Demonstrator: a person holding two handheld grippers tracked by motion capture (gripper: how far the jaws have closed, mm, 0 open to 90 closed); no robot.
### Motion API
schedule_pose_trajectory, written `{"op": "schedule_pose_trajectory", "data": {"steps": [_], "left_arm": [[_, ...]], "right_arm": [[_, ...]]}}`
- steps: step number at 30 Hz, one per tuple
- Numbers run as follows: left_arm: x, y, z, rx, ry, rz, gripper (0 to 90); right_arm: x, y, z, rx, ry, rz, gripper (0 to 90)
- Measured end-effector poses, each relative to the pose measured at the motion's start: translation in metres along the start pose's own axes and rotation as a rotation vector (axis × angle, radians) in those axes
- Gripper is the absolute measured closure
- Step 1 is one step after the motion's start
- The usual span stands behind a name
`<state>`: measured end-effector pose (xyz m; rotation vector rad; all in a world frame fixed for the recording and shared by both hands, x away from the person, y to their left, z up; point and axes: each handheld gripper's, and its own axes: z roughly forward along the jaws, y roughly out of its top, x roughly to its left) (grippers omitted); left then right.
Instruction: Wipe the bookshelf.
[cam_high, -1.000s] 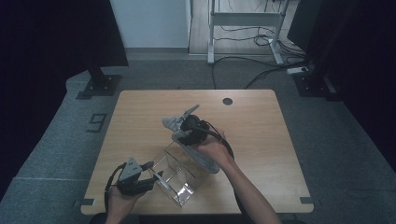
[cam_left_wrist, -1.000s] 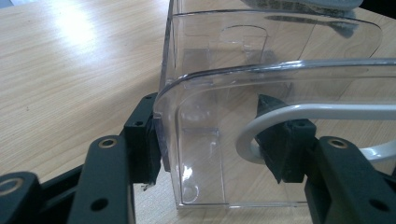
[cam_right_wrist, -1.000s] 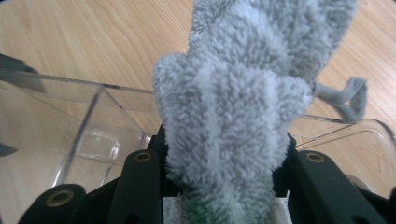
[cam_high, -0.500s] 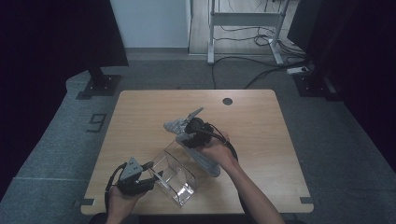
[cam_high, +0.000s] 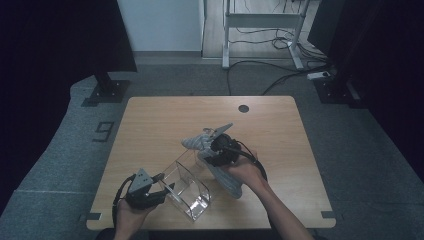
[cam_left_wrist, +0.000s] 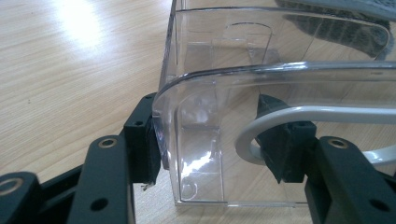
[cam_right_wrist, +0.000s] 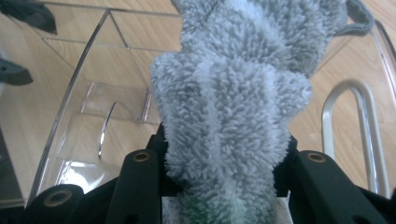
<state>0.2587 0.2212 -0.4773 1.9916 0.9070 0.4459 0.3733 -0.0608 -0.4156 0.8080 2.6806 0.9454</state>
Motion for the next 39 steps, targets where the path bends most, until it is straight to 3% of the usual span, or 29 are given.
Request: {"op": "schedule_pose_trajectory", "data": {"steps": [5,18,24,39], "left_arm": [[0.000,0.000,0.000,0.001,0.000,-0.004,44.5],[0.000,0.000,0.000,0.003,0.002,-0.005,44.5],[0.000,0.000,0.000,0.003,0.002,-0.005,44.5],[0.000,0.001,0.001,0.001,0.005,-0.008,44.5]], "right_arm": [[0.000,-0.013,-0.007,-0.012,0.015,0.014,58.8],[0.005,-0.047,-0.018,-0.012,0.001,0.015,60.4],[0.009,-0.057,-0.019,-0.005,-0.026,-0.005,62.0],[0.004,-0.073,-0.011,-0.008,0.005,0.026,62.8]]}}
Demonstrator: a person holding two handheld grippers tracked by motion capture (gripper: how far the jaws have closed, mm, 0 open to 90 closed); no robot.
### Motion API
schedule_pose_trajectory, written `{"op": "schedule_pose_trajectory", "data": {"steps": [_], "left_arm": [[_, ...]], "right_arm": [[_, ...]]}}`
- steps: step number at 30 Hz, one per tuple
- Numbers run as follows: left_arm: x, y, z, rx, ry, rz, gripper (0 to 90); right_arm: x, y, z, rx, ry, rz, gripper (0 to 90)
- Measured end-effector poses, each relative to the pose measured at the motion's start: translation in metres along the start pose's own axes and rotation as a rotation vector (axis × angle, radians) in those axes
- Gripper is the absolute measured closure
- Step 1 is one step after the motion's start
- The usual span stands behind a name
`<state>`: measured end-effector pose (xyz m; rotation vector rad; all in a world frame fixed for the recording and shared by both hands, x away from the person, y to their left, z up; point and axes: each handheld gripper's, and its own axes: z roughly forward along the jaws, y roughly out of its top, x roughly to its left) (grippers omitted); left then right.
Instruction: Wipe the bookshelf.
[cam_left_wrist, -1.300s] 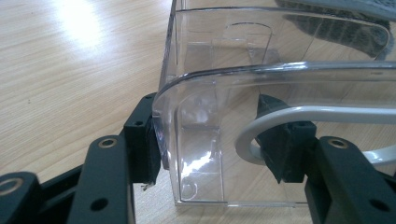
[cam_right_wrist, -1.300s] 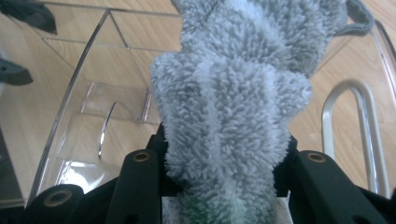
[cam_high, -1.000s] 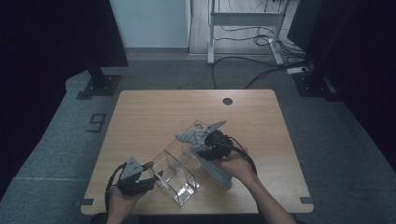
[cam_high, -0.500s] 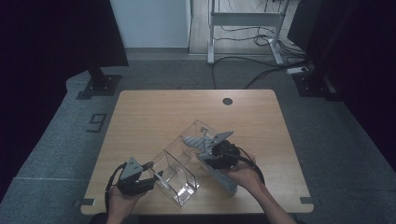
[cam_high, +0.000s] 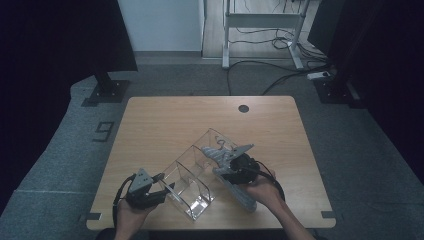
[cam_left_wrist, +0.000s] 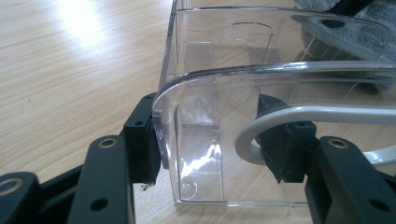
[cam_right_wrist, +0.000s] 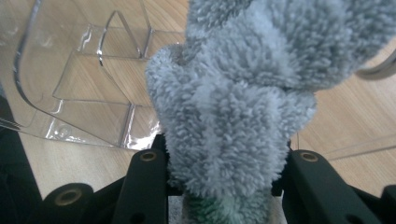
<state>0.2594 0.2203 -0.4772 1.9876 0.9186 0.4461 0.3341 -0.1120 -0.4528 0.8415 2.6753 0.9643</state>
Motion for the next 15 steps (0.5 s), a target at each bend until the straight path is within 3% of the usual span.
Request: {"op": "schedule_pose_trajectory", "data": {"steps": [8,15], "left_arm": [[0.000,0.001,0.002,-0.002,0.015,-0.009,44.4],[0.001,0.002,0.004,-0.006,0.030,-0.020,44.3]], "right_arm": [[-0.006,-0.015,0.024,0.075,-0.023,0.006,62.9],[-0.014,-0.021,0.044,0.089,-0.009,0.038,62.9]]}}
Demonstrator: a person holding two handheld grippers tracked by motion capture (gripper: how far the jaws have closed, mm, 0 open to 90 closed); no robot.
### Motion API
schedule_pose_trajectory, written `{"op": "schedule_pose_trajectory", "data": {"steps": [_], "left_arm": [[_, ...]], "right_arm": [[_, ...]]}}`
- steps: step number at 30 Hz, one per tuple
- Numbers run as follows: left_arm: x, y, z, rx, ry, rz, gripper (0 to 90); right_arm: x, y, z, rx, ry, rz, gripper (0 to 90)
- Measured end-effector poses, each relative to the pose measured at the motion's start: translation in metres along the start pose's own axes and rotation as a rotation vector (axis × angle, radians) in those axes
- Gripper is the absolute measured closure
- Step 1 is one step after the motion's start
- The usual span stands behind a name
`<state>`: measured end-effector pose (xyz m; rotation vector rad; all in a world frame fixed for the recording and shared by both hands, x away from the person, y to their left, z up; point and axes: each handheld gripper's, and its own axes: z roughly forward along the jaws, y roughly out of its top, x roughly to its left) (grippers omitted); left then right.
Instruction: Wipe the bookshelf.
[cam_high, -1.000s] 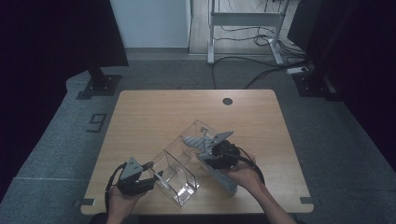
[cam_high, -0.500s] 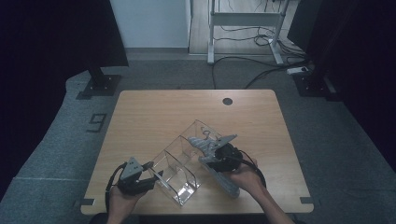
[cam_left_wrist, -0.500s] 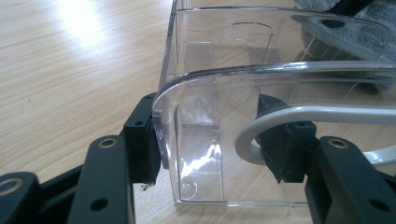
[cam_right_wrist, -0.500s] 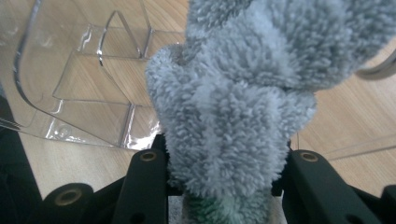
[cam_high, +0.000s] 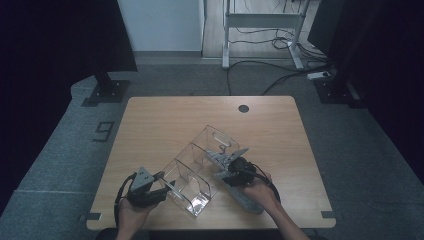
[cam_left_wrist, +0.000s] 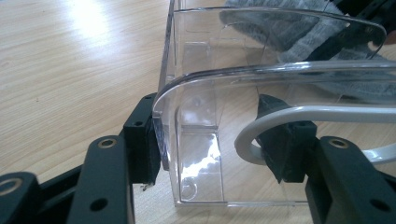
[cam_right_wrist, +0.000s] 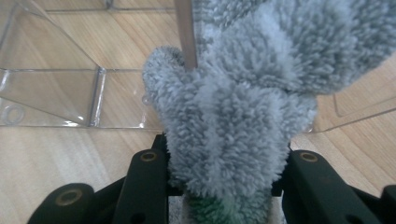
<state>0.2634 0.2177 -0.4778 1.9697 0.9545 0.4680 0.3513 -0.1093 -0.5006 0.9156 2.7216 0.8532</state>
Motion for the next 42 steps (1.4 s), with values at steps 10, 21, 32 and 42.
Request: {"op": "schedule_pose_trajectory", "data": {"steps": [10,21,32,42], "left_arm": [[0.002,0.000,0.002,-0.006,0.001,-0.007,43.9],[0.005,-0.003,-0.002,-0.033,-0.029,0.019,42.2],[0.006,-0.005,-0.009,-0.044,-0.026,0.025,44.6],[0.006,-0.005,-0.008,-0.046,-0.025,0.018,44.9]], "right_arm": [[-0.005,-0.005,0.021,0.020,0.002,0.028,62.7],[-0.004,-0.007,0.019,0.017,-0.002,0.019,61.4],[-0.003,-0.021,-0.005,0.034,-0.023,-0.001,62.3],[-0.004,-0.036,-0.045,-0.026,-0.007,0.020,62.3]]}}
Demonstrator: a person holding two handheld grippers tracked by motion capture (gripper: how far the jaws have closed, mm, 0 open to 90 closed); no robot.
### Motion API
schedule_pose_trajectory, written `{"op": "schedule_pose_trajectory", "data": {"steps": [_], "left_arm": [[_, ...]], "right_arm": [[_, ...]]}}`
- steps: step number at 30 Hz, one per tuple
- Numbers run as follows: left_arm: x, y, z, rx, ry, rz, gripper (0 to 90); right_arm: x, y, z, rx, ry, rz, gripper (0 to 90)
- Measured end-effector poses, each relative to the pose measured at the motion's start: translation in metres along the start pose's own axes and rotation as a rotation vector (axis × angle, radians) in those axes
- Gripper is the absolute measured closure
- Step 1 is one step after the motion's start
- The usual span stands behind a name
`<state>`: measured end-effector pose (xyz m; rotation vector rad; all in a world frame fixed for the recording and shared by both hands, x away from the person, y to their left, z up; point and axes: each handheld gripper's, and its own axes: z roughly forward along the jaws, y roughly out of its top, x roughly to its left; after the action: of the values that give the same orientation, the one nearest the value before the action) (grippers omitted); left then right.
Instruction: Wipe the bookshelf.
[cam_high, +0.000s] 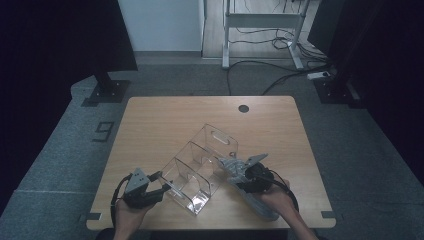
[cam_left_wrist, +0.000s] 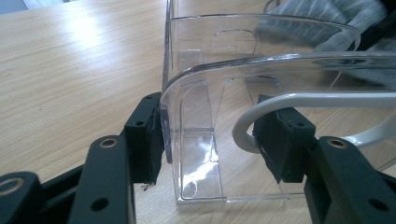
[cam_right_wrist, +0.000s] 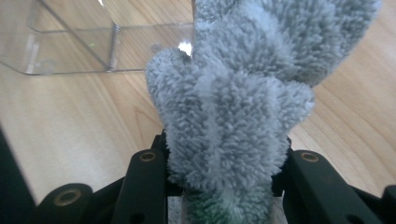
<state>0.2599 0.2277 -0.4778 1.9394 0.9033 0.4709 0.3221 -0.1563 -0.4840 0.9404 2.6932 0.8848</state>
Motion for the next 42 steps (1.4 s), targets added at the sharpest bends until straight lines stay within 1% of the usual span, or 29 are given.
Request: {"op": "schedule_pose_trajectory", "data": {"steps": [1,5,12,15,18,20,21,23,25,30,37,42], "left_arm": [[0.000,0.000,0.000,0.000,0.001,0.000,44.9],[0.000,0.000,0.001,0.000,0.000,-0.004,44.8],[0.000,0.000,0.001,0.000,-0.001,-0.006,44.8],[0.000,0.000,0.001,0.000,-0.002,-0.005,44.8],[0.000,0.000,0.001,-0.001,-0.002,-0.005,44.8],[0.000,0.000,0.001,-0.001,-0.002,-0.005,44.8],[0.000,0.000,0.002,-0.001,-0.002,-0.005,44.8],[0.000,0.000,0.002,-0.002,-0.002,-0.004,44.8],[0.000,0.000,0.002,-0.001,-0.002,-0.004,44.8],[0.000,-0.001,0.002,-0.002,-0.003,-0.004,44.7],[0.001,-0.001,0.002,-0.002,-0.003,-0.004,44.7],[0.001,-0.001,0.002,-0.004,-0.002,-0.003,44.7]], "right_arm": [[0.000,0.000,-0.004,-0.001,0.000,-0.002,62.3],[0.006,0.005,-0.023,-0.035,0.007,-0.008,62.3],[0.021,0.022,-0.053,-0.072,0.025,-0.052,62.3],[0.026,0.031,-0.060,-0.083,0.028,-0.070,62.3],[0.030,0.042,-0.065,-0.099,0.043,-0.077,62.3],[0.032,0.053,-0.066,-0.110,0.064,-0.085,62.3],[0.033,0.056,-0.066,-0.113,0.067,-0.085,62.3],[0.037,0.068,-0.064,-0.117,0.075,-0.102,62.3],[0.041,0.077,-0.062,-0.119,0.087,-0.107,62.3],[0.049,0.104,-0.053,-0.113,0.104,-0.137,62.1],[0.061,0.137,-0.032,-0.103,0.130,-0.158,62.0],[0.067,0.157,-0.016,-0.093,0.134,-0.168,62.1]]}}
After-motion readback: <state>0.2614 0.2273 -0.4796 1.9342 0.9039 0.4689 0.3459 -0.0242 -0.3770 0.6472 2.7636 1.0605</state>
